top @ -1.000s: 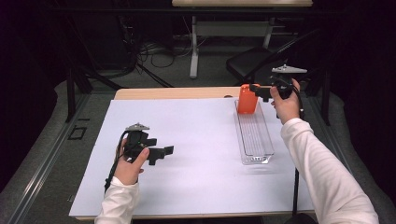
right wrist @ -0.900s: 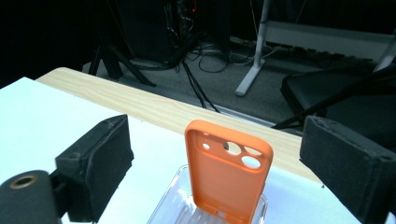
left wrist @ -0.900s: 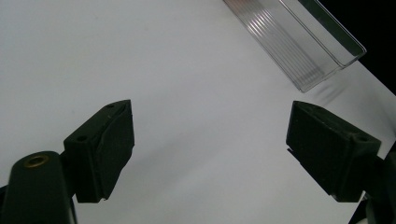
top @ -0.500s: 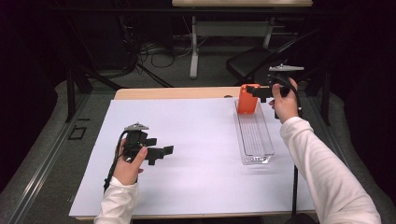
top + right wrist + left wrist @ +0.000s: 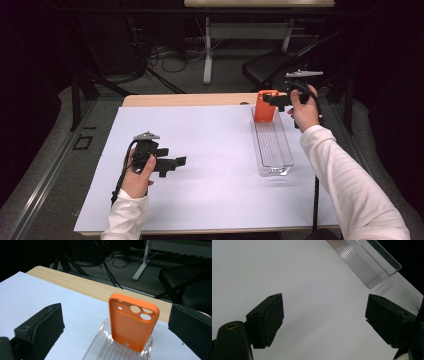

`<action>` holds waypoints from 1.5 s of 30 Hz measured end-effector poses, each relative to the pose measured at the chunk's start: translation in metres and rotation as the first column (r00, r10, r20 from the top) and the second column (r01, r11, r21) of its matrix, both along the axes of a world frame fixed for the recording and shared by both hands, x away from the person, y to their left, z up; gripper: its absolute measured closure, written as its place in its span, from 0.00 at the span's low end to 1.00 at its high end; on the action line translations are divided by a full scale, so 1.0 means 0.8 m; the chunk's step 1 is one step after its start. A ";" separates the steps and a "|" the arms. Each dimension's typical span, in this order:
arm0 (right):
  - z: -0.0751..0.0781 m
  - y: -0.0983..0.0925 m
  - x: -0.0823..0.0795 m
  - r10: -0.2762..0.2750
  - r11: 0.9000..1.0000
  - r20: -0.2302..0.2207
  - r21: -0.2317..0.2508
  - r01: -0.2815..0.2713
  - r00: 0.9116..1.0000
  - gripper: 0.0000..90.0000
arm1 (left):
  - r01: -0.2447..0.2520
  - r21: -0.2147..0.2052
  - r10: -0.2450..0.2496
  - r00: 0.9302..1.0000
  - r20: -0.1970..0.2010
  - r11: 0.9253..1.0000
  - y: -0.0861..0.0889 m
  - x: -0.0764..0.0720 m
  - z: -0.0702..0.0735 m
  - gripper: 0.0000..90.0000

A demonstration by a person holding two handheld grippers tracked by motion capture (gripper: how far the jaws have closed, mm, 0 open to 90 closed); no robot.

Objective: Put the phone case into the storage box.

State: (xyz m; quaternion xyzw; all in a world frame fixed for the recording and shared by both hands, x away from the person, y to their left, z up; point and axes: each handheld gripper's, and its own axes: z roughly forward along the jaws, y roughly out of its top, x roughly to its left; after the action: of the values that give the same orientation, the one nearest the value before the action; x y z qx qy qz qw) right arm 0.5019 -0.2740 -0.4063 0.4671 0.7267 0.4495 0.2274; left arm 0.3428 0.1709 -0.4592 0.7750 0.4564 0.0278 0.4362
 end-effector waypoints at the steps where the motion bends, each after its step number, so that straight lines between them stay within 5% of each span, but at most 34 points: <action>1: 0.000 0.000 0.000 0.004 1.000 0.001 0.000 -0.004 1.000 0.00 | 0.003 -0.001 -0.003 1.000 0.000 1.000 0.000 0.000 0.000 0.18; 17: 0.010 0.023 -0.024 0.137 0.990 -0.002 -0.028 -0.137 0.991 0.00 | 0.044 -0.003 -0.044 0.999 0.021 0.999 -0.004 0.000 0.005 0.18; 32: 0.010 0.068 -0.069 0.285 0.958 -0.008 -0.026 -0.285 0.958 0.00 | 0.091 -0.005 -0.091 0.995 0.043 0.996 -0.021 -0.002 0.014 0.18; 45: -0.011 0.103 -0.113 0.371 0.929 -0.009 0.006 -0.371 0.929 0.00 | 0.112 0.005 -0.112 0.993 0.048 0.994 -0.028 -0.005 0.016 0.18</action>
State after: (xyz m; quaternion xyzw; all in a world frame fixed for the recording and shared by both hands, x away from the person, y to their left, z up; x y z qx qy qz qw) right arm 0.4114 -0.1917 -0.4155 0.3242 0.8020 0.4835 0.1338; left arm 0.3391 0.1484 -0.4464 0.7990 0.4014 0.0225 0.4472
